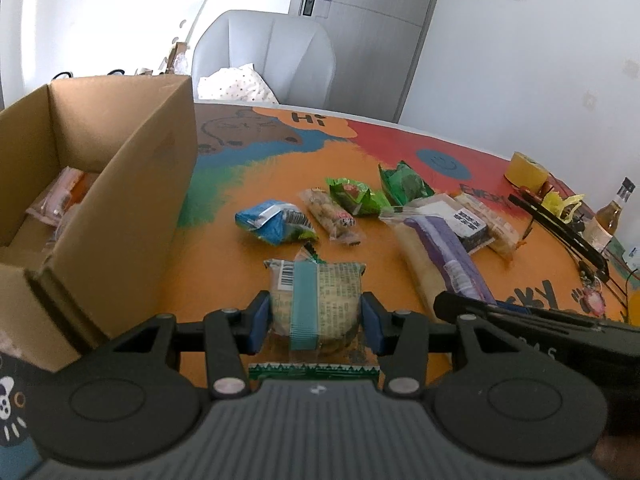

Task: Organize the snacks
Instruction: 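Grasp the beige bread pack with the left tool while the right tool grasps the purple bar, then carry both packs over the box and open both tools to drop them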

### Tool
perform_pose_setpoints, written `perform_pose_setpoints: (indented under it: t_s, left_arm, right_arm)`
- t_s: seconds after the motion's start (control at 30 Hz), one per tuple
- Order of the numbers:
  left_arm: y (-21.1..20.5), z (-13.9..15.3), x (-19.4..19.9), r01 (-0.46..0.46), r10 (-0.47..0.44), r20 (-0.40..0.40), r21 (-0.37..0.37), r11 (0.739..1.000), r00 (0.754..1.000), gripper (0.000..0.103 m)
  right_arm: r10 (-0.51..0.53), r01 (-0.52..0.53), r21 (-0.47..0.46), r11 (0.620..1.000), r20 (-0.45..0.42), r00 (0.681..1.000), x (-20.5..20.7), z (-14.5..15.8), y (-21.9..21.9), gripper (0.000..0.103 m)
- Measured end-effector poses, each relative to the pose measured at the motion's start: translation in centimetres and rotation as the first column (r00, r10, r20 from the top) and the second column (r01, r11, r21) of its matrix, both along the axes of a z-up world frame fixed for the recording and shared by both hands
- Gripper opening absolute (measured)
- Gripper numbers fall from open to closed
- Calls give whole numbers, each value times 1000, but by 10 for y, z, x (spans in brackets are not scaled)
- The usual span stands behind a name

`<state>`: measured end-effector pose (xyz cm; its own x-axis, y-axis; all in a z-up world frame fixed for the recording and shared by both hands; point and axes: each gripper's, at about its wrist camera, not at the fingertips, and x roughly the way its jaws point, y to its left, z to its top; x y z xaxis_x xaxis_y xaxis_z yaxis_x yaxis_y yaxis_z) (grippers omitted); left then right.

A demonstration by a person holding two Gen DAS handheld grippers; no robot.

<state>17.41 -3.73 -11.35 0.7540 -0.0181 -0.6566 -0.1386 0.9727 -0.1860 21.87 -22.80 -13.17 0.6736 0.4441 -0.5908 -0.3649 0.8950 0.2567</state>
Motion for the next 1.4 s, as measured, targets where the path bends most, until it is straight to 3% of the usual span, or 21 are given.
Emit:
perform_pose_setpoints:
  t_s: [0.5,1.0,1.4]
  left_arm:
    - [5,37,-19,35,-35,124,8,999,992,47]
    - [32,88,-24,24,-35,233,47,999,972,47]
    - [68,108,-28,-8,-10,262,67,998,965,47]
  right_arm:
    - [-36,33,43,999,82,996,-22,26,4,28]
    - [14,-27,70,997,184,983,-24,70,41,28]
    - [29,-54,112,992,216,976,-25,81,76,28]
